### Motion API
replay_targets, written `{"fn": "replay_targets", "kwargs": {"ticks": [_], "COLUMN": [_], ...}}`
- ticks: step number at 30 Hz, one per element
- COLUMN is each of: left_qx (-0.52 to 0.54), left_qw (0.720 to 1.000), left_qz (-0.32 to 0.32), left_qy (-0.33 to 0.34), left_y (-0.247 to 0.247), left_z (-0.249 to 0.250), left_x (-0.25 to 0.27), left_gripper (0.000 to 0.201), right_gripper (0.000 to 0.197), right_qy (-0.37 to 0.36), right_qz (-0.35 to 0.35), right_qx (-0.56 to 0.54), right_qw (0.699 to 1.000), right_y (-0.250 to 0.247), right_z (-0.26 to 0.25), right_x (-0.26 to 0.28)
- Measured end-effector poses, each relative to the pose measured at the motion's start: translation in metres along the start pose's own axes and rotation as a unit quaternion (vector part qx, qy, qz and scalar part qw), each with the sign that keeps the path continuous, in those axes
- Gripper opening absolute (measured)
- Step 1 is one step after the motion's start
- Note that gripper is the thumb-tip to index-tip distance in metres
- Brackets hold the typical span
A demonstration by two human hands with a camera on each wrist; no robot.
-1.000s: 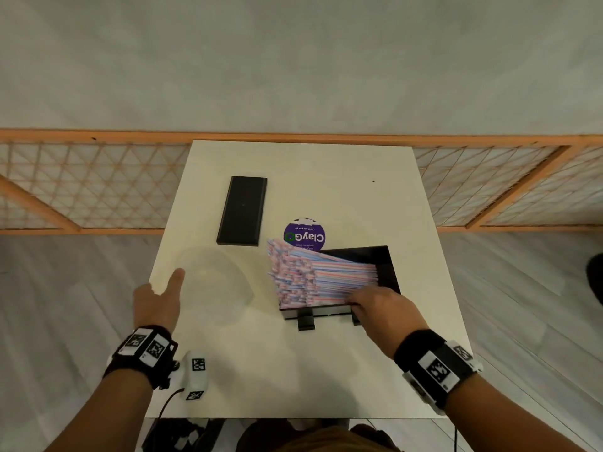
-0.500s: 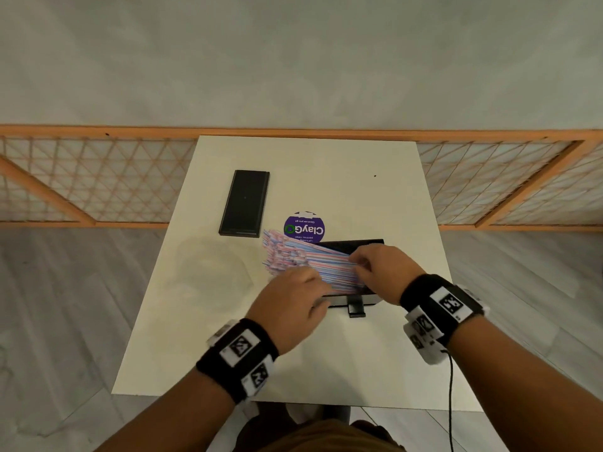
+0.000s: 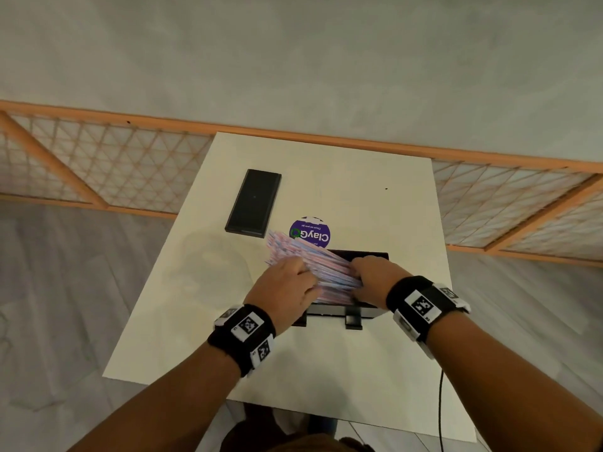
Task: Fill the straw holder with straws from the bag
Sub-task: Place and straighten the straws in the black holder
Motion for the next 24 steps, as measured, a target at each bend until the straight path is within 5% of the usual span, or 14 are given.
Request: {"fn": "replay_targets", "kwargs": {"ticks": [4,10,17,20,24], "left_qx": [-0.02,0.042,-0.122,-0.134,-0.108], "left_qw": [0.998,0.989,0.986,0.985,0.991], "left_qz": [0.041,0.136,0.053,0.042,0.021], "left_qy": [0.046,-0.04,0.096,0.096,0.08], "left_y": [0.002,0.0,0.01,0.007,0.003], "left_z": [0.02,0.008,0.017,0.004,-0.009], "left_x": [0.007,0.016,0.012,0.007,0.004], "left_gripper": [0.034,0.049,0.033,0.024,0.022], "right_gripper": [0.016,0.026,0.028,0.019,0.025], "right_qy": [-0.032,-0.059,-0.078,-0.062,-0.098], "right_qz": [0.024,0.028,0.094,0.123,0.071], "right_qx": [-0.001,0.005,-0.035,-0.027,-0.005], "right_qw": [0.999,0.998,0.992,0.99,0.993], "right_y": [-0.005,0.006,-0.017,-0.022,0.002], "right_z": [-0.009,-0.024,-0.029,-0.017,-0.02], "right_x": [0.008,0.0,0.01,0.021,0.029]}}
Point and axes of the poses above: each hand's wrist, its own x-axis away from the middle knuckle, its own y-axis out of the palm, z = x × y, the point moved 7 cm from there along -x, towards the middle knuckle, and after that the axes turned 14 degrees about x, right-handed, at the moved point
